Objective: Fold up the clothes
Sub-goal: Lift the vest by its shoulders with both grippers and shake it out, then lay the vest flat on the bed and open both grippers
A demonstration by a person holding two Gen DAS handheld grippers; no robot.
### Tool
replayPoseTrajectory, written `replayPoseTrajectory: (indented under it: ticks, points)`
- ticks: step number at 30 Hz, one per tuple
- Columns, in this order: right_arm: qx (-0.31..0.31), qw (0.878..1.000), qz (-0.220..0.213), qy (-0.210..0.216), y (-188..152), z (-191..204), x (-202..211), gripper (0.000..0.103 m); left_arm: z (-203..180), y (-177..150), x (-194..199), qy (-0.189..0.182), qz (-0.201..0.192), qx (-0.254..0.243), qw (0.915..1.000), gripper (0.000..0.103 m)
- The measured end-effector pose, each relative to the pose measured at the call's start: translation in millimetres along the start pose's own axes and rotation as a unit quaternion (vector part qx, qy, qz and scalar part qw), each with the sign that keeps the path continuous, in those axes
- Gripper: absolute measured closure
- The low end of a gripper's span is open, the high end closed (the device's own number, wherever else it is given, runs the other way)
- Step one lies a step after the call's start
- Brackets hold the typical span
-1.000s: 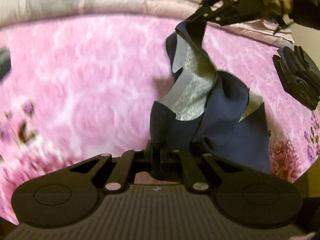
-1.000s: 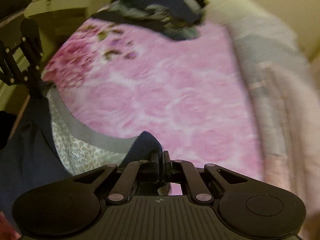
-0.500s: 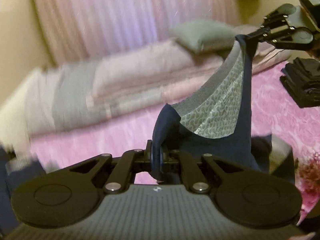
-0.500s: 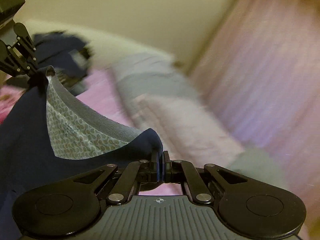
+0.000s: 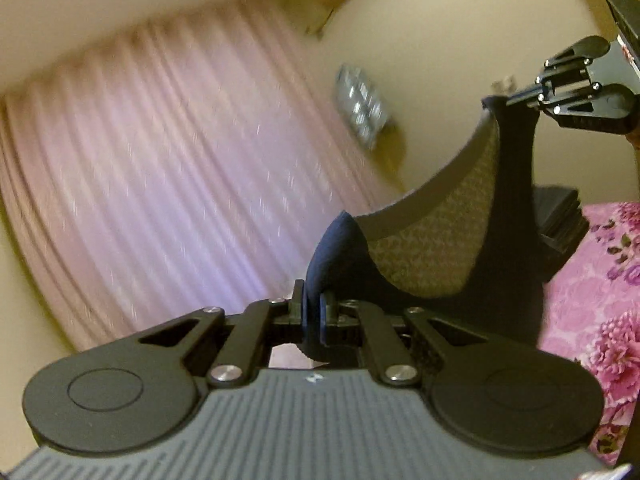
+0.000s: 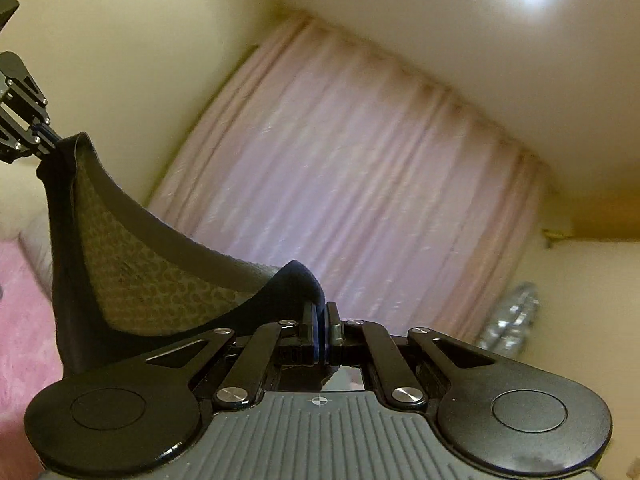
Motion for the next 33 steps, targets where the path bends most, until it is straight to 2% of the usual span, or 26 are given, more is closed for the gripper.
replayPoseTrajectory:
  ticks: [3, 8, 11, 14, 15, 17, 20, 23, 24, 26, 28, 29, 30, 33]
  points:
    - [0.007, 0.999, -0.016, -0.027, 28.7, -8.5, 35.7, 0.102, 12.8, 35.2, 23.6, 0.006, -0.043, -0.007, 0.999, 0.099]
    - [-0.001, 0.997, -0.047, -0.06, 70.8, -42.0, 75.7, 0.102, 14.0, 51.0, -13.1, -0.005, -0.045, 0.001, 0.999, 0.099]
    - [0.013, 0.997, -0.04, -0.06, 72.7, -58.8, 54.3, 0.102, 13.9, 58.4, -38.8, -0.012, -0.043, 0.007, 0.999, 0.099]
    - [0.018, 0.999, -0.01, -0.038, 39.2, -78.2, -4.8, 0.102, 13.7, 65.8, -64.5, -0.02, -0.042, 0.014, 0.9988, 0.099]
    - [0.019, 0.999, 0.001, -0.03, 26.5, -84.0, -26.1, 0.102, 8.7, 53.9, -83.4, -0.02, -0.026, 0.02, 0.9993, 0.099]
    - [0.018, 0.999, 0.027, -0.004, -13.8, -89.8, -85.0, 0.102, -7.1, 13.1, -133.6, -0.019, 0.024, 0.038, 0.9988, 0.099]
    - [0.016, 0.997, 0.067, 0.038, -83.3, -95.7, -177.8, 0.102, -31.2, -48.2, -207.9, -0.017, 0.098, 0.065, 0.9929, 0.099]
    - [0.008, 0.991, 0.109, 0.075, -168.3, -90.2, -274.6, 0.102, -55.6, -109.1, -281.2, -0.015, 0.172, 0.091, 0.9808, 0.097]
    - [0.008, 0.988, 0.124, 0.088, -199.3, -83.4, -305.6, 0.101, -63.8, -129.4, -305.4, -0.015, 0.196, 0.1, 0.9754, 0.092]
    - [0.012, 0.98, 0.164, 0.113, -264.3, -62.6, -360.8, 0.098, -80.4, -169.7, -353.5, -0.013, 0.244, 0.117, 0.9626, 0.088]
    - [-0.007, 0.97, 0.207, 0.126, -323.2, -41.3, -392.6, 0.036, -97.1, -209.8, -401.2, -0.012, 0.292, 0.134, 0.9471, 0.088]
    - [-0.021, 0.966, 0.223, 0.13, -349.0, -31.2, -401.9, 0.033, -105.5, -229.8, -424.9, -0.011, 0.315, 0.142, 0.9383, 0.088]
    - [-0.039, 0.961, 0.237, 0.141, -370.1, -21.6, -400.2, 0.033, -114.0, -248.5, -429.7, -0.014, 0.334, 0.151, 0.9303, 0.088]
    - [-0.087, 0.938, 0.288, 0.173, -426.5, 11.0, -374.4, 0.033, -142.5, -309.2, -388.3, -0.035, 0.391, 0.172, 0.9033, 0.088]
Point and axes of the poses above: each gripper's, at about its wrist camera, not at the fingertips, and x roughly against the way its jaws point, z to its left, y to its top, the point moved 5 cm from there along -x, roughly the way its jaws point, and after that the axes turned 5 degrees about y, right-handed, at the moved point
